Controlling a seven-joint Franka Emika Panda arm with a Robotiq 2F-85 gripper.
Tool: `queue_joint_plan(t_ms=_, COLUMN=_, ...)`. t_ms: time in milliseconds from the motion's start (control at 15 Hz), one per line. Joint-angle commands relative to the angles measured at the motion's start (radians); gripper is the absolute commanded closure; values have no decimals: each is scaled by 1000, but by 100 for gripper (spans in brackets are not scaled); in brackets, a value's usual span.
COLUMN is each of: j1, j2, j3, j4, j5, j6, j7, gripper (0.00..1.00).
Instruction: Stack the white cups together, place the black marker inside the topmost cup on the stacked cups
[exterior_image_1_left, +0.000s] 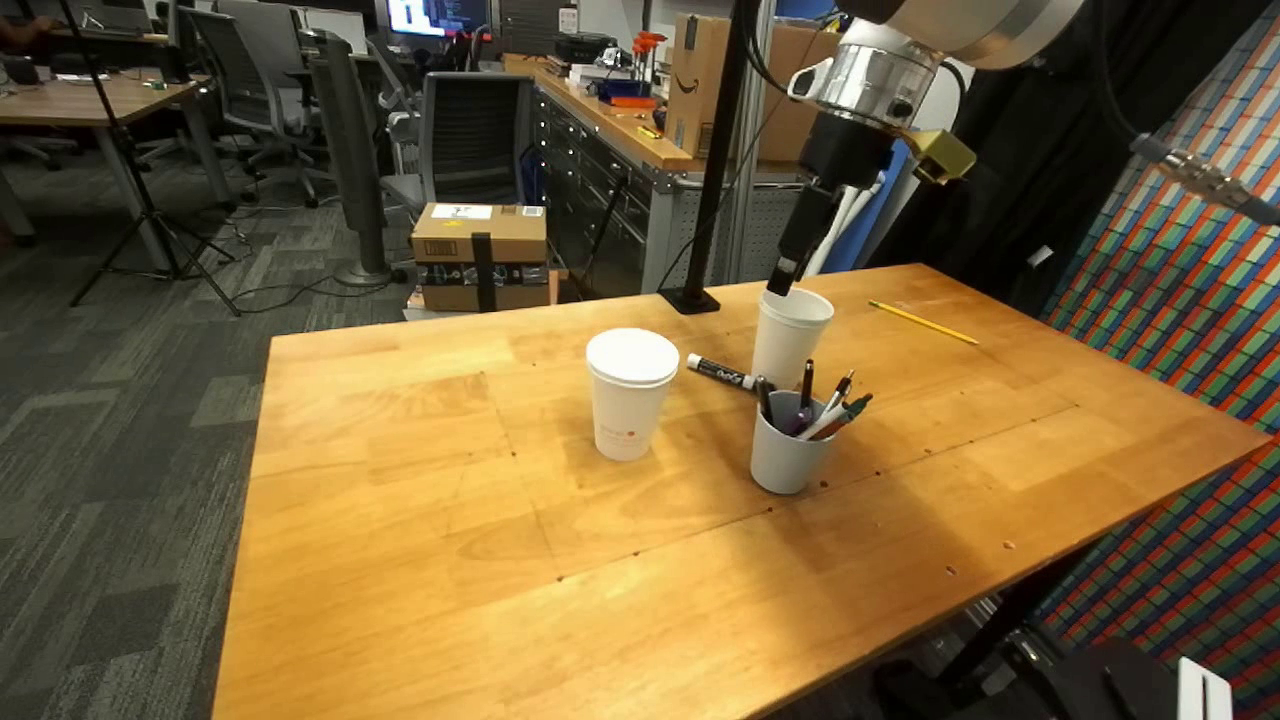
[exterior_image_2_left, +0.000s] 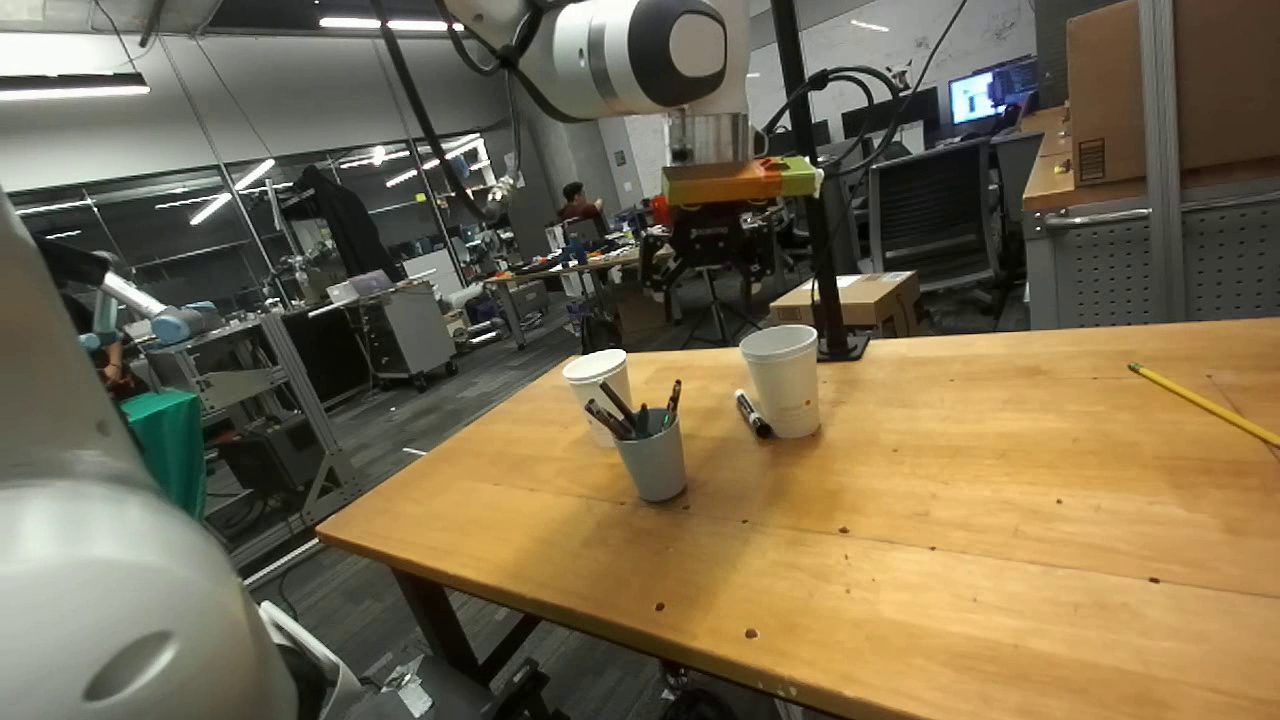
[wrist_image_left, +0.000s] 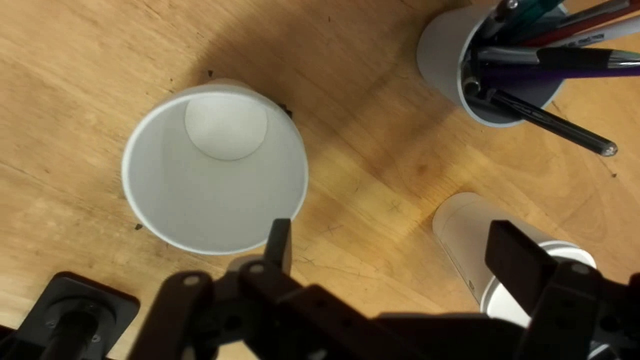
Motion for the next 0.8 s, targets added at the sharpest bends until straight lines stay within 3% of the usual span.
queue_joint_plan(t_ms=0, j1=-16, j2=4, j3=-6, j4=-2, j5=15, j6=31, j7=-78, gripper=0)
queue_joint_plan(t_ms=733, j1=-48, j2=44, j3=-16, j4=-35, j5=28, j6=75, j7=-188, gripper=0)
